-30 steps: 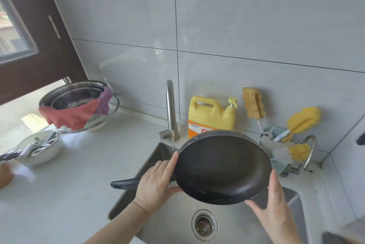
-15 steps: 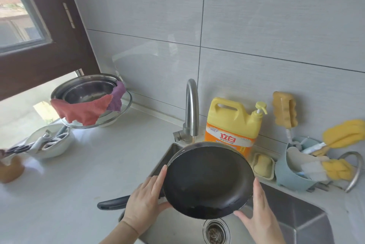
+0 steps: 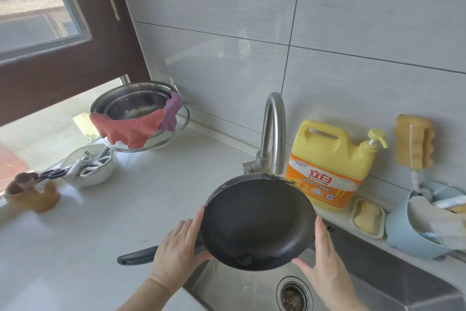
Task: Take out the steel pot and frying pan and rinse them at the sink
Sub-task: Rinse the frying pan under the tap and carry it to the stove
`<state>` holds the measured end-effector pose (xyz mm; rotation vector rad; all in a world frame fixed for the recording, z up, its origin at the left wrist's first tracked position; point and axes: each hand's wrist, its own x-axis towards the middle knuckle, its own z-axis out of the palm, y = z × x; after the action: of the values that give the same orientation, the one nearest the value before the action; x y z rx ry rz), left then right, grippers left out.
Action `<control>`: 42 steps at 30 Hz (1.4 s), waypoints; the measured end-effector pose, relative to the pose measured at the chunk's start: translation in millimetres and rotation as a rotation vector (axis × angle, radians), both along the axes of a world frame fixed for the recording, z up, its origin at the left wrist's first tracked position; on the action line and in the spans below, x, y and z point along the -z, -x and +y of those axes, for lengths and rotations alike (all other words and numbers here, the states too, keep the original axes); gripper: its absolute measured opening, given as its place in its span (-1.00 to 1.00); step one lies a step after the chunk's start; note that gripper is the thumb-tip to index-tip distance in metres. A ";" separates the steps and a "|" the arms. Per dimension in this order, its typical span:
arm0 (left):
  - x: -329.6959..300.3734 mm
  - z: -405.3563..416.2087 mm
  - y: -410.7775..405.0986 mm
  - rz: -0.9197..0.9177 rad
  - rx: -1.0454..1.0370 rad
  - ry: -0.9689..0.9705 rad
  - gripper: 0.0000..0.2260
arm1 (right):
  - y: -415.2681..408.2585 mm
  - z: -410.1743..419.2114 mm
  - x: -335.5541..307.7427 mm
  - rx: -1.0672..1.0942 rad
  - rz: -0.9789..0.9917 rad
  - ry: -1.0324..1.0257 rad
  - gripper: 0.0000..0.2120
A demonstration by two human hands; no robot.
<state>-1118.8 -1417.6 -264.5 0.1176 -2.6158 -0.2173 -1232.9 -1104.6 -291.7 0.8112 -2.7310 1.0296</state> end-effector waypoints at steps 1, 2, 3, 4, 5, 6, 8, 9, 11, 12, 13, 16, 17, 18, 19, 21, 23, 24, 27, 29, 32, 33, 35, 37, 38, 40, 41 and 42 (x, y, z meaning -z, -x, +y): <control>0.8 4.3 3.3 -0.002 0.006 0.012 -0.11 | 1.0 5.0 0.6 0.014 -0.001 0.006 0.32; 1.3 9.9 7.4 -0.004 0.015 0.021 -0.11 | 1.6 11.4 1.2 0.032 0.011 0.009 0.34; 1.2 16.2 11.9 -0.002 0.026 0.024 -0.12 | 1.9 18.5 1.7 0.048 0.035 0.008 0.37; 0.0 23.3 16.6 0.005 0.040 0.020 -0.14 | 1.7 25.8 -0.1 0.056 0.064 0.006 0.42; -0.6 30.4 21.5 0.011 0.057 0.014 -0.17 | 2.1 33.1 -0.9 0.072 0.090 0.012 0.46; -1.4 37.6 26.6 0.010 0.078 0.009 -0.18 | 3.1 40.6 -0.6 0.105 0.078 0.029 0.50; -3.9 50.1 36.4 -0.004 0.133 0.000 -0.17 | 2.3 53.3 -1.8 0.181 0.038 0.088 0.44; -4.4 55.5 41.0 -0.005 0.162 -0.002 -0.14 | 1.1 59.4 -5.2 0.190 0.035 0.112 0.30; -7.5 65.0 49.2 0.003 0.210 0.007 -0.08 | 0.3 70.9 -8.2 0.221 0.117 0.145 0.00; -10.3 68.5 52.5 0.014 0.223 0.016 -0.06 | 2.3 75.9 -6.9 0.227 0.138 0.140 -0.04; -13.4 70.9 55.1 0.026 0.224 0.026 -0.03 | 4.9 79.5 -6.2 0.229 0.148 0.131 -0.05; -17.5 71.9 57.7 0.028 0.221 0.014 -0.02 | 11.2 83.4 -7.3 0.261 0.172 0.109 -0.05; -17.3 70.0 56.6 0.022 0.217 0.002 -0.05 | 13.0 82.4 -8.3 0.255 0.161 0.089 -0.03; -16.6 66.7 54.5 0.012 0.208 -0.015 -0.07 | 13.5 79.6 -9.6 0.262 0.133 0.076 0.01; -16.2 62.5 52.1 0.003 0.190 -0.036 -0.09 | 14.0 75.9 -8.8 0.277 0.081 0.066 0.12; -16.9 54.1 45.6 -0.030 0.138 -0.067 -0.12 | 13.9 66.6 -3.0 0.264 -0.016 0.014 0.45; -15.5 43.9 37.1 -0.051 0.087 -0.062 -0.15 | 11.4 55.5 2.1 0.176 -0.035 0.016 0.49; -13.0 38.5 31.7 -0.063 0.072 -0.047 -0.15 | 10.3 48.2 1.9 0.138 -0.003 0.032 0.45; -4.7 22.7 14.0 -0.070 0.040 -0.021 -0.11 | 4.7 25.6 -0.1 0.034 0.050 0.037 0.42; -2.4 14.9 4.6 -0.046 0.022 -0.006 -0.11 | 2.2 13.8 -0.6 0.003 0.035 0.022 0.41; -4.2 8.7 -2.0 0.002 0.009 0.030 -0.13 | 0.5 4.1 1.8 -0.011 0.022 0.018 0.34; -4.8 8.6 -2.4 0.009 0.009 0.039 -0.13 | -0.3 3.7 1.8 -0.012 0.025 0.017 0.33; -6.4 10.5 -0.4 -0.006 0.013 0.047 -0.12 | -2.2 6.8 0.5 -0.006 0.030 0.033 0.34; -7.8 16.1 5.3 -0.022 0.026 0.047 -0.10 | -2.8 16.2 -2.4 -0.001 0.045 0.058 0.37; -9.2 21.1 9.8 -0.030 0.042 0.046 -0.10 | -2.4 22.3 -3.6 -0.001 0.062 0.070 0.38; -13.6 33.1 18.3 -0.029 0.076 0.056 -0.14 | -1.0 37.3 -3.9 0.009 0.119 0.077 0.42; -15.9 39.8 22.4 -0.026 0.089 0.062 -0.16 | -0.4 45.9 -3.6 0.030 0.138 0.067 0.45; -18.7 46.8 26.5 -0.022 0.103 0.066 -0.17 | 0.0 54.0 -4.1 0.060 0.148 0.055 0.47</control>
<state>-1145.3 -1370.8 -245.9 -0.0378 -2.6504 -0.1667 -1232.9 -1050.7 -287.5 0.7599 -2.5752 0.9869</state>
